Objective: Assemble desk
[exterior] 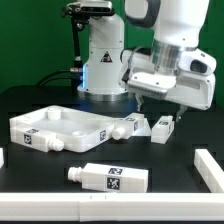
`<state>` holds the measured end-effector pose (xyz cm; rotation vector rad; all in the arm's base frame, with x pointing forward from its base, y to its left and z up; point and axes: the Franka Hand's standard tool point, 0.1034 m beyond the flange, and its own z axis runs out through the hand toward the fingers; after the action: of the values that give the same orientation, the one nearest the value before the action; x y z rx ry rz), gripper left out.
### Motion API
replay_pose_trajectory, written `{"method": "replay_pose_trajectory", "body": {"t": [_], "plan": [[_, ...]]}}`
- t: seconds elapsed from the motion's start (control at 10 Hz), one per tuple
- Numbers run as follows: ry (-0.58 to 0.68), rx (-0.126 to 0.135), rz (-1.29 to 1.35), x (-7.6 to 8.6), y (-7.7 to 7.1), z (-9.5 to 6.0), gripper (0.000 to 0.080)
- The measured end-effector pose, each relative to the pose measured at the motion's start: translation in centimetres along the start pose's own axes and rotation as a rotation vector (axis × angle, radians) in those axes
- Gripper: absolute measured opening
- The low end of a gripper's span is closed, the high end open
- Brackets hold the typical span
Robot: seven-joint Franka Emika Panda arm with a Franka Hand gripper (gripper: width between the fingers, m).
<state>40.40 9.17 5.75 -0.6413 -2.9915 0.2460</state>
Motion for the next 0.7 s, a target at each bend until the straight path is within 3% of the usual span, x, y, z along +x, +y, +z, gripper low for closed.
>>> {"method": "replay_pose_trajectory", "body": {"t": [0.1, 0.6, 0.7], "plan": [[-0.033, -0.001, 0.007, -2.4, 0.3, -0.9, 0.0648], [-0.042, 0.0, -0.01, -2.5, 0.3, -0.6, 0.0649], [-0.035, 0.0, 0.095, -3.6, 0.4, -0.7, 0.0649]]}}
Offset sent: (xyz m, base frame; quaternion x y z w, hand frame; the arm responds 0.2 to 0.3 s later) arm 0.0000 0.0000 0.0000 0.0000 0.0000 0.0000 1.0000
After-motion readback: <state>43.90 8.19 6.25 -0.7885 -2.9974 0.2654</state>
